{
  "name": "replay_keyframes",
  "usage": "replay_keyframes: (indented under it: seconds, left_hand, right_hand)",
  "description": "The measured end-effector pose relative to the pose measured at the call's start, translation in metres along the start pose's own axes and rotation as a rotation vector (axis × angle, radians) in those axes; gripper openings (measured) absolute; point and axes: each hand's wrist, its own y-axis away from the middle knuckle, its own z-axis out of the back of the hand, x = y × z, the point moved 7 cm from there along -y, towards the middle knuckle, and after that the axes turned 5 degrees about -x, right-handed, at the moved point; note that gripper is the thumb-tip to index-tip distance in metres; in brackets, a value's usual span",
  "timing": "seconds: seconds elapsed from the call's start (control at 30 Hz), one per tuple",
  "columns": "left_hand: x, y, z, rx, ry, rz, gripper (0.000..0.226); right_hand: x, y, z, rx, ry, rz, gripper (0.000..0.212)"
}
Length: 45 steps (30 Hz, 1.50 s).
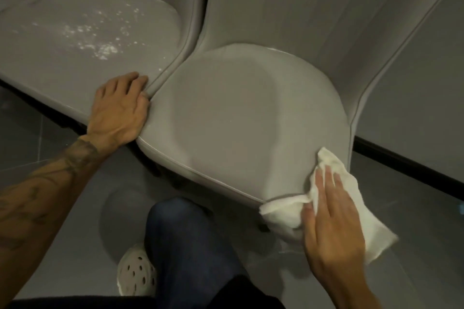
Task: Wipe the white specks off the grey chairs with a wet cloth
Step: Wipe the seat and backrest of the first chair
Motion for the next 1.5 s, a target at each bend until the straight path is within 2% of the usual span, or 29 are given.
replay_keyframes:
  seconds: [0.07, 0.13, 0.33, 0.43, 0.57, 0.67, 0.77, 0.9, 1.0, 1.2, 1.3, 1.4, 1.5]
  left_hand:
    - [0.001, 0.001, 0.001, 0.002, 0.004, 0.011, 0.058]
    - [0.002, 0.002, 0.002, 0.020, -0.001, 0.026, 0.058]
    - [0.005, 0.001, 0.003, 0.071, 0.021, 0.044, 0.058]
    - [0.009, -0.001, 0.003, 0.086, 0.109, 0.086, 0.059]
    - [0.012, -0.002, 0.005, 0.089, 0.244, 0.127, 0.062]
    - [0.013, -0.002, 0.005, 0.086, 0.292, 0.152, 0.055]
    - [0.011, -0.003, 0.005, 0.074, 0.250, 0.135, 0.047]
    - [0.003, -0.007, 0.012, 0.046, 0.168, 0.143, 0.058]
    - [-0.006, -0.020, 0.016, 0.017, 0.178, 0.137, 0.056]
    - [-0.050, -0.064, 0.007, 0.051, 0.223, -0.079, 0.065]
    - [-0.067, -0.081, -0.007, 0.106, 0.234, -0.139, 0.073]
    - [-0.072, -0.088, -0.019, 0.098, 0.245, -0.172, 0.068]
    - [-0.071, -0.089, -0.025, 0.051, 0.244, -0.175, 0.062]
  right_hand:
    - [0.002, -0.004, -0.002, 0.039, -0.006, -0.069, 0.060]
    - [0.028, -0.013, -0.013, 0.082, 0.019, -0.015, 0.060]
    - [0.174, -0.064, -0.065, 0.167, -0.060, 0.189, 0.060]
    - [0.234, -0.094, -0.084, 0.226, -0.129, 0.241, 0.065]
    - [0.278, -0.139, -0.106, 0.310, -0.221, 0.222, 0.070]
    - [0.296, -0.172, -0.117, 0.351, -0.183, 0.255, 0.078]
    - [0.273, -0.184, -0.116, 0.315, -0.185, 0.215, 0.065]
    - [0.187, -0.200, -0.106, 0.247, -0.121, 0.001, 0.060]
    - [0.114, -0.222, -0.096, 0.200, 0.006, -0.175, 0.059]
    - [-0.010, -0.241, -0.065, 0.137, 0.180, -0.479, 0.058]
    - [-0.019, -0.252, -0.066, 0.110, 0.191, -0.556, 0.056]
    - [-0.001, -0.280, -0.085, 0.120, 0.150, -0.591, 0.059]
    - [0.021, -0.317, -0.103, 0.145, 0.085, -0.482, 0.060]
